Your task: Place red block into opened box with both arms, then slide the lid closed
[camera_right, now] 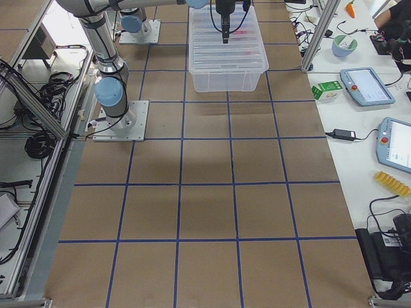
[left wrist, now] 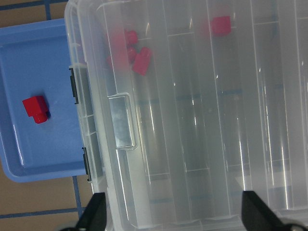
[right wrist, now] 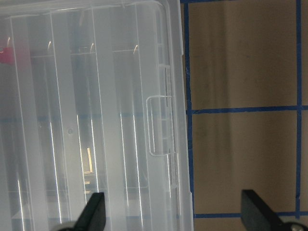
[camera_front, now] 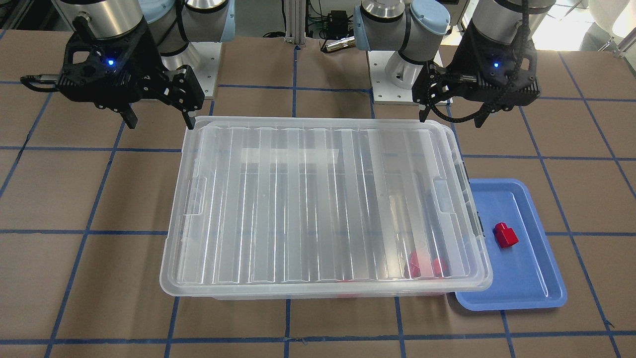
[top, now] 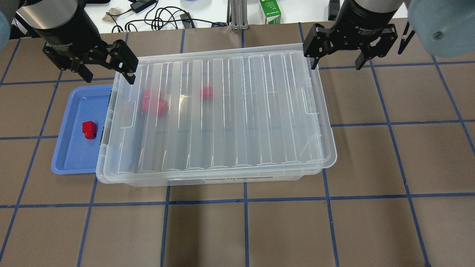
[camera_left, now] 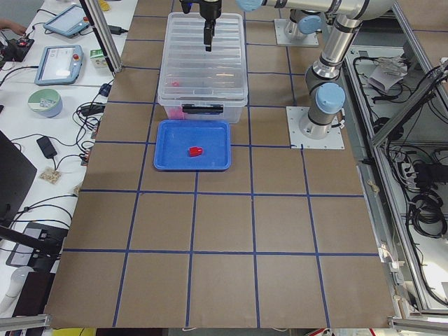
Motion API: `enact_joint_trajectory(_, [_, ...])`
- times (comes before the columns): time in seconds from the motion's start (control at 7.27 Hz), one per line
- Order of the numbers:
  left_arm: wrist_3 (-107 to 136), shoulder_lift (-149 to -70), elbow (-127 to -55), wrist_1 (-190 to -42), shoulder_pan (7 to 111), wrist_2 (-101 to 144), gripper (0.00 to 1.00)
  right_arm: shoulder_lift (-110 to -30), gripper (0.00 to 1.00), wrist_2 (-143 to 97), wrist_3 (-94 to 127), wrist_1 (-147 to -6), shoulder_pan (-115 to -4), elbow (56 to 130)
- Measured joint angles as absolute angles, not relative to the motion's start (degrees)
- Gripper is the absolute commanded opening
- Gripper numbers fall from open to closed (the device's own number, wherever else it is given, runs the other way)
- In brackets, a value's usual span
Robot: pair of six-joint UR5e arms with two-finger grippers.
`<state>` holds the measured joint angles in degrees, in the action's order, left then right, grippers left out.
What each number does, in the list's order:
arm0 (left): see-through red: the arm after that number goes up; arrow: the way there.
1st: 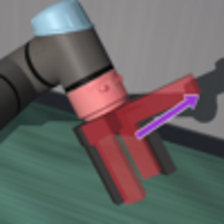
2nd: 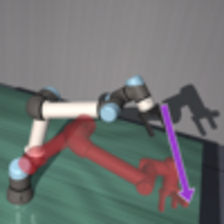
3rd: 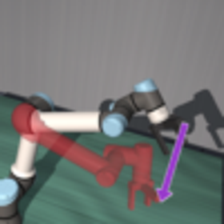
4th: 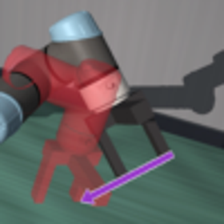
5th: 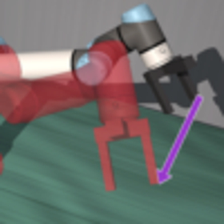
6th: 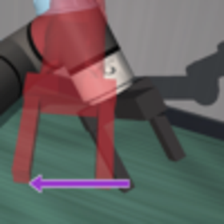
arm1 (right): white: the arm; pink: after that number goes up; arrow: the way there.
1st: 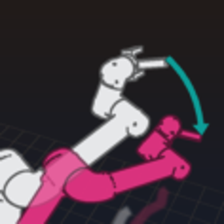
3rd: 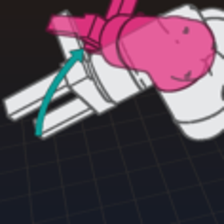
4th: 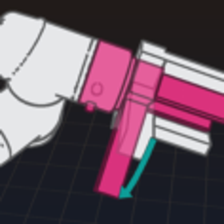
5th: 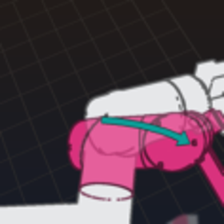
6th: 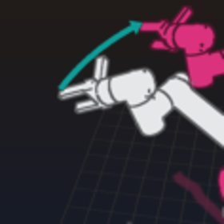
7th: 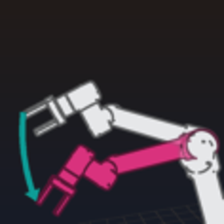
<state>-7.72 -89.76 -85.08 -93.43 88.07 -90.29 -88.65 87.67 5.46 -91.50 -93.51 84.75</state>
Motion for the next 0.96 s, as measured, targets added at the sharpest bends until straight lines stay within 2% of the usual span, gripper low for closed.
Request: enact_joint_trajectory(0.96, [-7.8, -89.4, -85.1, -93.4, 88.0, -90.2, 1.00, -88.0, 1.00, 87.3, 3.5, -92.3, -91.4, 85.7])
